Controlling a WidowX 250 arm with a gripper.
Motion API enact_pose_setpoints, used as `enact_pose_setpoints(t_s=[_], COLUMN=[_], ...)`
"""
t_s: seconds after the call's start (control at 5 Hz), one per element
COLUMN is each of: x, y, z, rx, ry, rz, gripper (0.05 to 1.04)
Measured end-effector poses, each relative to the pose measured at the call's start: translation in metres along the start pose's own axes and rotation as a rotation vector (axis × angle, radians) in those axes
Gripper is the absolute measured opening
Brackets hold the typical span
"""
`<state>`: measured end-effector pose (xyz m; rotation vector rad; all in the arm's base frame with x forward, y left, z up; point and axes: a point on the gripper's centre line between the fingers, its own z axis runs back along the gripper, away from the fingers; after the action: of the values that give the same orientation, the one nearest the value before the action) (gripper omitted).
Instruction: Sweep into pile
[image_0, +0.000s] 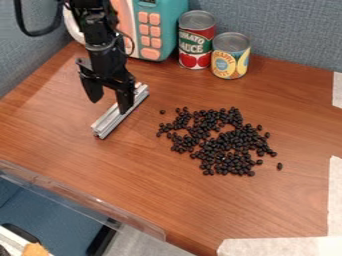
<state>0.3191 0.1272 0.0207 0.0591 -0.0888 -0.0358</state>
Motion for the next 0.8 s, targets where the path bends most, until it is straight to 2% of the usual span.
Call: enact_pose_setpoints(t_s=[0.6,0.8], x=[0.013,0.016], y=[-0.013,-0.011], z=[-0.013,-0.017], rx=[0.031,0.038], ry=[0.007,0.010], rz=[-0.023,-0.018], gripper=[1.000,0.964])
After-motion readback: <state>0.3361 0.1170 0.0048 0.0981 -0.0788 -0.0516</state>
